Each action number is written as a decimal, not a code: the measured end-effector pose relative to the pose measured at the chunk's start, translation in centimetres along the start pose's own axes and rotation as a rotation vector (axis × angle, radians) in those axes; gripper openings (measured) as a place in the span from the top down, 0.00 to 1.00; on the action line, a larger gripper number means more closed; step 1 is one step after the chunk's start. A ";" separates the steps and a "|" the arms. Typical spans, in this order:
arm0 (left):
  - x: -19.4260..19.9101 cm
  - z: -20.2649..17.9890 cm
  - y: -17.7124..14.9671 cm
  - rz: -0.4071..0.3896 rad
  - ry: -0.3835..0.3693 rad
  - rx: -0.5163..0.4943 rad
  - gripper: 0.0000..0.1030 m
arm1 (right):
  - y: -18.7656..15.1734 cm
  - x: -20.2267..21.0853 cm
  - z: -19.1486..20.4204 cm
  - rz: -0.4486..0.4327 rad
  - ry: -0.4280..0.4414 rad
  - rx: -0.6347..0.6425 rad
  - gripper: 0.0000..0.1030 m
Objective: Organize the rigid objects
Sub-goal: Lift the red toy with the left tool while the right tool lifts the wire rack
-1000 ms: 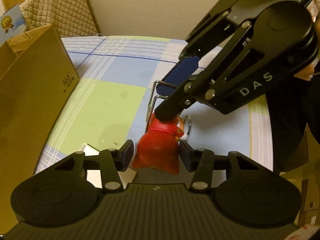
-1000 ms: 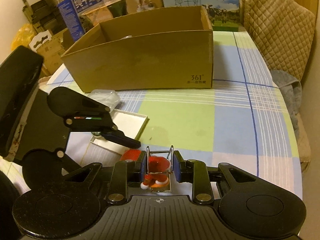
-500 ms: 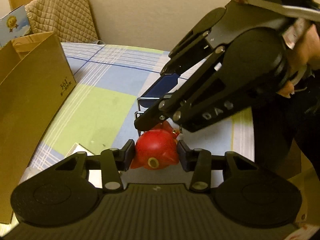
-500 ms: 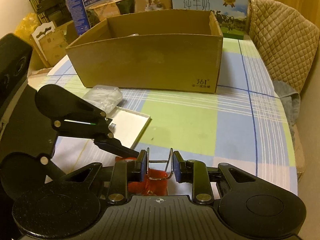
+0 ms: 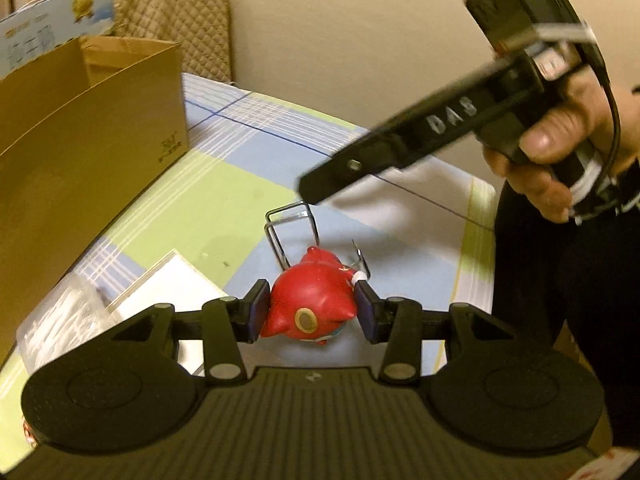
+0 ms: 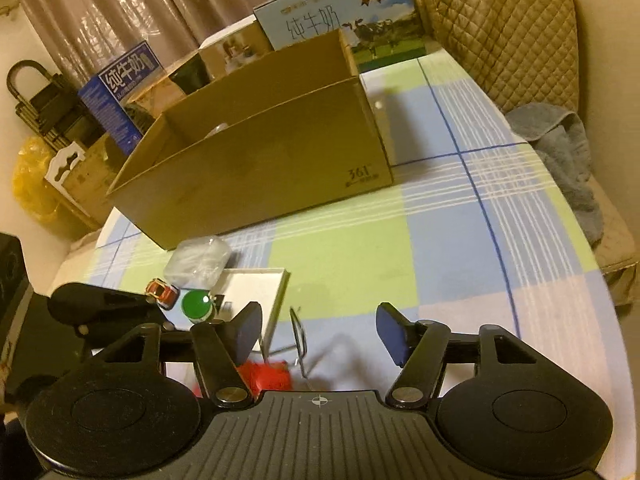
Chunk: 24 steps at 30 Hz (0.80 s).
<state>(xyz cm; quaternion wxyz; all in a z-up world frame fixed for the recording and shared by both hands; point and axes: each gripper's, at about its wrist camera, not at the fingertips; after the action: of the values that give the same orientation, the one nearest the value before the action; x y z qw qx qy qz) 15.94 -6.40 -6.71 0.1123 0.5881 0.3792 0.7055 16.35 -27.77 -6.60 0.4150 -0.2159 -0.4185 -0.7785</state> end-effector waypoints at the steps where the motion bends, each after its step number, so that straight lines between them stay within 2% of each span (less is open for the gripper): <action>1: 0.3 0.1 0.0 -0.006 0.002 0.005 0.61 | -0.1 0.1 0.0 0.003 -0.003 0.004 0.41; 8: 1.5 0.6 -0.8 0.006 0.036 0.032 0.61 | -1.9 -0.6 -0.3 0.055 -0.029 0.089 0.41; 16: 0.7 0.7 -2.0 0.059 0.144 0.118 0.61 | -2.6 -2.6 -0.5 0.042 -0.083 0.135 0.38; 19: 0.6 0.5 -2.5 0.051 0.139 0.137 0.61 | -2.8 -3.3 -0.1 0.032 -0.093 0.244 0.36; 24: 0.5 0.2 -3.0 0.052 0.139 0.140 0.61 | -2.8 -4.6 1.1 0.051 -0.097 0.498 0.14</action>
<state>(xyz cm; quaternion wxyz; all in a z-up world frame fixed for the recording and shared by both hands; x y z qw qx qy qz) 15.15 -3.91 -8.31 0.0258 0.5537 0.4191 0.7191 16.61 -23.92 -10.43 0.4544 -0.1546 -0.6112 -0.6294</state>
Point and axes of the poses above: each gripper's, at about its wrist camera, not at the fingertips, and x roughly against the way its jaws point, z to its left, y to its top, and after that the axes turned 14 degrees about -x, right-handed
